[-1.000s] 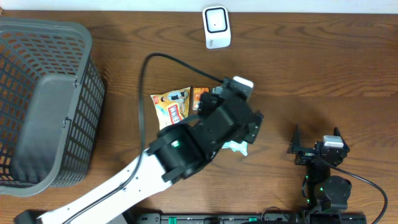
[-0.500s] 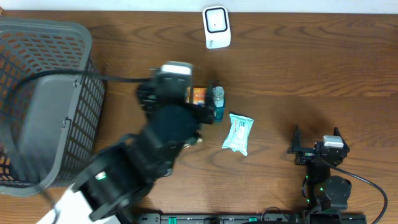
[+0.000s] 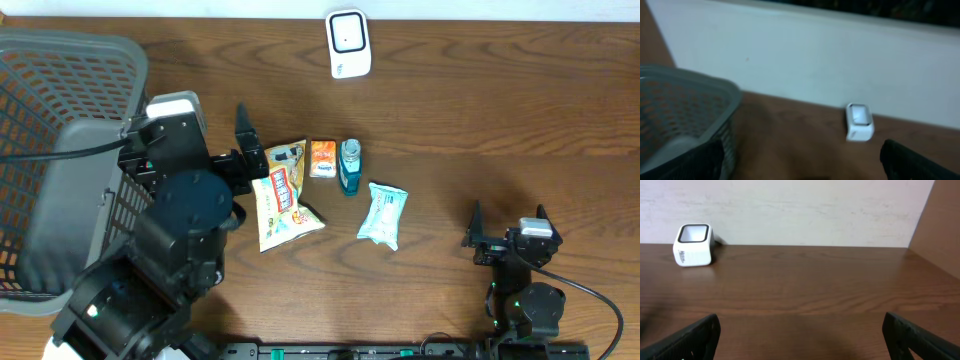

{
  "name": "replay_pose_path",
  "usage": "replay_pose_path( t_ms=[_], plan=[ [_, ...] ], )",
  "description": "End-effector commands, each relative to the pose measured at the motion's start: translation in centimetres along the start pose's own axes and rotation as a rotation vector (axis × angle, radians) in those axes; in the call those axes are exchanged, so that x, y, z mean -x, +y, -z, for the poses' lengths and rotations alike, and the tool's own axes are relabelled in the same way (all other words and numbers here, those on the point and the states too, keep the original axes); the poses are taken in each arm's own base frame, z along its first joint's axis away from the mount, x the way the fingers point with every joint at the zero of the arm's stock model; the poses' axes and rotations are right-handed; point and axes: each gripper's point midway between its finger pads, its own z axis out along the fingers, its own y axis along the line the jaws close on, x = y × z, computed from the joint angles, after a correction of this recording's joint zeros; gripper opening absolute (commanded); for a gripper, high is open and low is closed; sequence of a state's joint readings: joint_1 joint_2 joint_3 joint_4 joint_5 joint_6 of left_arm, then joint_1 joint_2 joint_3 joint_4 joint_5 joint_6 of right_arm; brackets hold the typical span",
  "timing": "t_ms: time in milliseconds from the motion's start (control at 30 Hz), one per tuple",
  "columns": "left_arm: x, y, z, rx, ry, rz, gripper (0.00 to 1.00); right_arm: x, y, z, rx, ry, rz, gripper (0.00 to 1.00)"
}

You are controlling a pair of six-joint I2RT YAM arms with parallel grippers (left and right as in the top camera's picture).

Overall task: Scan the item barcode
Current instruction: 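Withdraw the left gripper back over the basket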

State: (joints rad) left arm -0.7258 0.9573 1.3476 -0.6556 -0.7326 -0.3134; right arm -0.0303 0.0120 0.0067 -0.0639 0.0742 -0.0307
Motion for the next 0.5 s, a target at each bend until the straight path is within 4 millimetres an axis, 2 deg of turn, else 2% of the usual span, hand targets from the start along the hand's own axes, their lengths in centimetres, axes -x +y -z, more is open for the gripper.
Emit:
replay_pose_path(
  t_ms=[0,133,233,367,467],
  plan=[
    [-0.9,1.2,-0.8,0.068,0.031,-0.051,1.0,0.0,0.2,0.0,0.011,-0.001,0.008,0.99],
    [-1.7,2.7,-1.7,0.136,0.067,-0.066,1.0,0.0,0.2,0.0,0.011,0.0,0.008,0.99],
    [-1.5,3.7,-2.2,0.179,0.064,-0.043,1.0,0.0,0.2,0.0,0.011,0.0,0.008,0.99],
    [-0.1,4.9,-2.7,0.222,0.012,0.015,1.0,0.0,0.2,0.0,0.011,0.0,0.009,0.99],
    [1.9,5.9,-3.1,0.252,-0.056,0.048,1.0,0.0,0.2,0.0,0.011,-0.001,0.008,0.99]
  ],
)
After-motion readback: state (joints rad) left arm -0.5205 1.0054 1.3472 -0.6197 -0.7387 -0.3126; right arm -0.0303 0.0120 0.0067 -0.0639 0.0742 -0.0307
